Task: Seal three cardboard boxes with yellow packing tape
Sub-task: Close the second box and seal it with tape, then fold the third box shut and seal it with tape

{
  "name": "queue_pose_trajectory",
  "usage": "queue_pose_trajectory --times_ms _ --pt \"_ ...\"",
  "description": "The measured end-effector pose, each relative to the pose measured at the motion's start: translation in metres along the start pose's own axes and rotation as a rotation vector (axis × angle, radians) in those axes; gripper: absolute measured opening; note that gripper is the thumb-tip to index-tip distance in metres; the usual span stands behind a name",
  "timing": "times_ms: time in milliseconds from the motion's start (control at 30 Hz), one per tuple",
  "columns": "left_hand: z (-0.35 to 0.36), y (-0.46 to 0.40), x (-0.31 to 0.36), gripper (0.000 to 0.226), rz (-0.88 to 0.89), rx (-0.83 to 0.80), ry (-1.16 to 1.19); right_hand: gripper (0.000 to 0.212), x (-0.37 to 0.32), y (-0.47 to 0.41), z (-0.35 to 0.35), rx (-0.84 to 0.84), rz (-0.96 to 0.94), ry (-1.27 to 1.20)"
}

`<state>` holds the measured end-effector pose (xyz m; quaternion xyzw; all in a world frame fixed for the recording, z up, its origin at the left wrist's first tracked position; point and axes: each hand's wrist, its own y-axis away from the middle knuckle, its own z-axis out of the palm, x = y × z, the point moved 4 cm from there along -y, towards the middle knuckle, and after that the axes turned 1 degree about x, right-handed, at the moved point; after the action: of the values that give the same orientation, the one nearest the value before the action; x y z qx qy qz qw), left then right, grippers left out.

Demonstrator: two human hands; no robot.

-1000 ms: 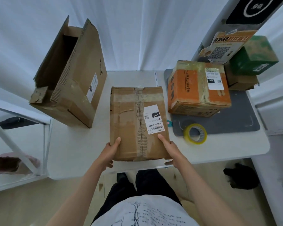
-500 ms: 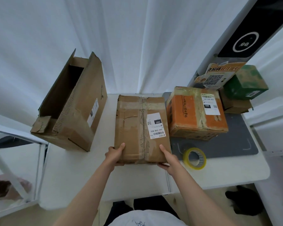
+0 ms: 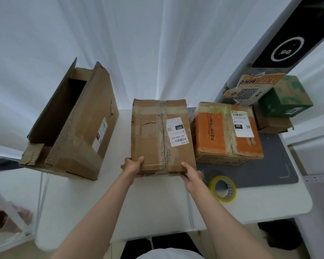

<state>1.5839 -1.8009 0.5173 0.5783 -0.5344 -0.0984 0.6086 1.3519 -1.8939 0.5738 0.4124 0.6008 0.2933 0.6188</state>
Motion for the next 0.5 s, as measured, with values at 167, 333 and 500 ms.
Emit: queue_pose_trajectory --times_ms 167,333,500 --pt "0.002 0.000 0.009 0.060 0.059 0.043 0.020 0.044 -0.004 -0.005 0.004 0.015 -0.007 0.004" --pt "0.001 0.011 0.008 0.061 0.190 -0.039 0.091 0.029 -0.013 0.004 0.025 -0.045 0.063 -0.077" --pt "-0.015 0.053 0.003 0.065 0.302 -0.157 0.128 0.028 0.005 0.008 0.030 -0.003 -0.018 -0.107"
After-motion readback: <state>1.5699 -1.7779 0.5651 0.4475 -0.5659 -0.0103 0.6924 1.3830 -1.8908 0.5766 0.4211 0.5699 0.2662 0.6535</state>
